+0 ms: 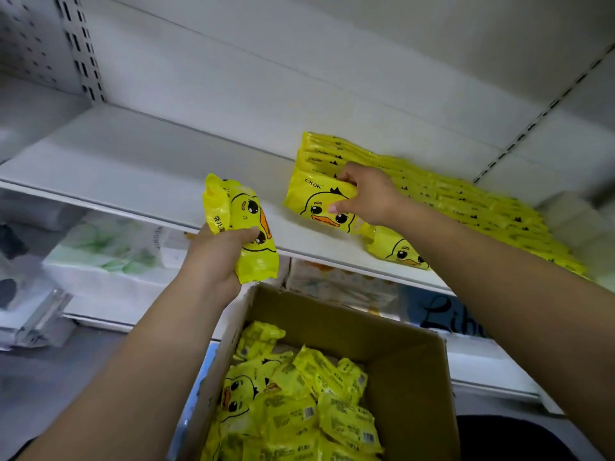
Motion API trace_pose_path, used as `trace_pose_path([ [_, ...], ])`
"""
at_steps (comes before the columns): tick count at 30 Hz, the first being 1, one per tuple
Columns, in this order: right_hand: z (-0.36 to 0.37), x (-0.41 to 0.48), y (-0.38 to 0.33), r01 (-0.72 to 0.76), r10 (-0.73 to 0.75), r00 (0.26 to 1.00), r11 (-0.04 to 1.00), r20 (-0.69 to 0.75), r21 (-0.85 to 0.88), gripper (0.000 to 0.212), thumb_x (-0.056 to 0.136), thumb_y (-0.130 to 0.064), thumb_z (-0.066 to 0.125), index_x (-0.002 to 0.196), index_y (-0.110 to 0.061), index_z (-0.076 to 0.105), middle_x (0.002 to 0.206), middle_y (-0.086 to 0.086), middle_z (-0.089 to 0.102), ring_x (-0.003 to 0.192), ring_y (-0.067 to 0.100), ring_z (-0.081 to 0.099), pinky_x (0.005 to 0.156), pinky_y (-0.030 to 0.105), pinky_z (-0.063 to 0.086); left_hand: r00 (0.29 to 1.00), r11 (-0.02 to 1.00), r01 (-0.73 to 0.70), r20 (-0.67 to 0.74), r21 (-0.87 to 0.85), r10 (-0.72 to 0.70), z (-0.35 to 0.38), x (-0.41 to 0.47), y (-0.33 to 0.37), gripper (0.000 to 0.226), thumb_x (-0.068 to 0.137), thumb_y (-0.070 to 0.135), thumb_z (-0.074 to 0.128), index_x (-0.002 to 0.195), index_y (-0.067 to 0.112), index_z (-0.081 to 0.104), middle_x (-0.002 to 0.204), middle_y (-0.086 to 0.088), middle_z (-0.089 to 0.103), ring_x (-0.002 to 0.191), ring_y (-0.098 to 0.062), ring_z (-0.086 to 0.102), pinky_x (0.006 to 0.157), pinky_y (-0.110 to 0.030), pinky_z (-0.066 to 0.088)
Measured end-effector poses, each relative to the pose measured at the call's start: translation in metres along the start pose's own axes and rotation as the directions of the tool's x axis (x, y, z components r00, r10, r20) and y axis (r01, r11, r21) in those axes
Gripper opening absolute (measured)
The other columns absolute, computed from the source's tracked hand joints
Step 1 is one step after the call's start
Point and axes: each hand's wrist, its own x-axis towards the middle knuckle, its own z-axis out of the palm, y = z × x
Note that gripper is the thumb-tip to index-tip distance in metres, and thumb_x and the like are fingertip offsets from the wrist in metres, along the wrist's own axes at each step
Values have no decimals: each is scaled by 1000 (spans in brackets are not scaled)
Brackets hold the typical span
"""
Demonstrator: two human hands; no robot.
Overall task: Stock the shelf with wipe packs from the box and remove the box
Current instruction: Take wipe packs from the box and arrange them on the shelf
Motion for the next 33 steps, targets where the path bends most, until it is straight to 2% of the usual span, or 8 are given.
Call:
trace_pose_path([
  [3,9,15,5,13,-8,999,994,41,-109,62,75,-31,88,126,-19,55,129,9,60,113,28,59,86,38,53,1000,987,18,-3,158,-17,-1,3,-4,29,91,3,71,117,16,70,105,-11,77,85,-32,75,56,-46,62],
  [10,12,36,18,-60,64,998,951,6,-304,64,75,-35,87,127,-22,52,127,9,55,111,31,56,86,37,47,1000,945,9,-19,328,-3,-3,10,-6,11,90,15,76,99,16,71,101,-9,77,89,-30,75,74,-41,60],
  [16,10,41,19,17,-42,998,900,-48,-437,77,70,-40,88,133,-18,49,135,6,47,129,28,41,94,40,39,999,923,-34,32,383,23,-1,15,-10,8,92,16,74,96,19,68,99,-6,75,83,-25,73,65,-34,58],
  [19,13,28,19,23,-76,981,957,-176,-289,81,69,-42,88,136,-16,52,133,8,49,127,30,42,97,42,40,997,904,-55,74,425,26,-1,16,-10,8,92,18,75,97,22,69,102,-6,76,90,-29,74,75,-42,61],
  [22,13,0,8,112,-98,955,993,-281,33,47,84,-36,80,122,-14,63,120,4,59,114,23,52,93,34,44,989,891,-59,145,450,-7,0,13,-9,12,92,21,74,105,22,73,103,-6,78,94,-30,75,85,-49,60],
  [25,19,-35,-12,92,-32,983,939,-180,332,19,96,-27,67,109,-13,70,103,-7,65,97,8,59,83,18,43,967,875,-62,247,480,-67,3,5,-9,20,94,20,71,114,18,73,105,-7,78,95,-29,76,85,-46,60],
  [27,24,-57,-18,17,11,998,888,-58,459,23,102,-29,58,114,-13,70,107,-6,70,97,3,61,85,14,45,936,859,-85,337,506,-106,5,-1,-10,23,96,19,68,118,16,71,107,-8,78,96,-29,76,84,-43,60],
  [33,37,-110,-15,-133,109,991,790,77,598,41,104,-35,52,104,0,71,100,23,72,82,13,61,73,29,51,834,824,-126,509,552,-213,9,-25,-23,28,97,17,61,124,11,66,114,-12,76,101,-30,74,87,-44,60],
])
